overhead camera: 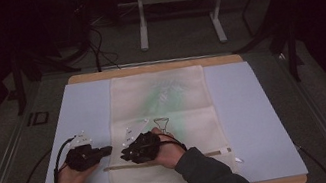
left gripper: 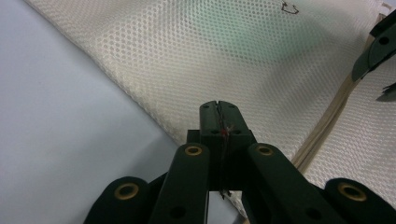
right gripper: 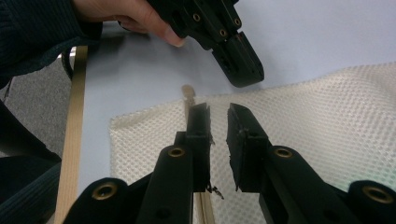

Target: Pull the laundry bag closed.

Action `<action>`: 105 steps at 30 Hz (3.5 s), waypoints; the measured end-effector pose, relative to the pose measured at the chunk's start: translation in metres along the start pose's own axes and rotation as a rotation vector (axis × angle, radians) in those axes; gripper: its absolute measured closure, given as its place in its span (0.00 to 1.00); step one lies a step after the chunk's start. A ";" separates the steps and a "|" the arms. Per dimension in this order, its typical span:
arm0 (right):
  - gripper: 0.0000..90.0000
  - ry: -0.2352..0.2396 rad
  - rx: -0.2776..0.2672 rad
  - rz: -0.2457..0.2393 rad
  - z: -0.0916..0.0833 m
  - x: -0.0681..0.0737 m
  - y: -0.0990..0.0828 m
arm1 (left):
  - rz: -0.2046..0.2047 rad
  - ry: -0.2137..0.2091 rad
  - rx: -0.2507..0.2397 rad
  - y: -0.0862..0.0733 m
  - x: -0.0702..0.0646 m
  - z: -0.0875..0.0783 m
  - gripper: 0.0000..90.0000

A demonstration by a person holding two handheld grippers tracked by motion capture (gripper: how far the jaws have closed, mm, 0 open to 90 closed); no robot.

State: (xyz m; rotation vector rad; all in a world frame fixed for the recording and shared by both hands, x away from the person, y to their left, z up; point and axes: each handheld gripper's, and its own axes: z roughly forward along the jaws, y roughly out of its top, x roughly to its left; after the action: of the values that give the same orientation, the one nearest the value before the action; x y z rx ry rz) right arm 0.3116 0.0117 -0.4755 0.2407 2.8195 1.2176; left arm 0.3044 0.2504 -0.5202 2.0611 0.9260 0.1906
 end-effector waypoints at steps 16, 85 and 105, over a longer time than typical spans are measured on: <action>0.88 0.018 0.013 -0.005 0.015 0.004 0.004 | 0.002 -0.020 0.003 0.000 0.000 0.001 0.99; 0.85 0.057 0.084 -0.012 0.082 0.017 0.018 | -0.031 0.004 -0.004 -0.002 0.007 -0.003 0.99; 0.90 -0.024 0.098 0.003 0.094 0.019 0.019 | -0.036 0.014 -0.006 -0.003 0.009 -0.004 0.99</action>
State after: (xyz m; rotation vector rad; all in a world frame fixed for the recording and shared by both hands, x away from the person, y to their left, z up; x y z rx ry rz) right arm 0.3067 0.0955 -0.5264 0.2623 2.8629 1.0709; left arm 0.3070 0.2601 -0.5211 2.0389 0.9693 0.1891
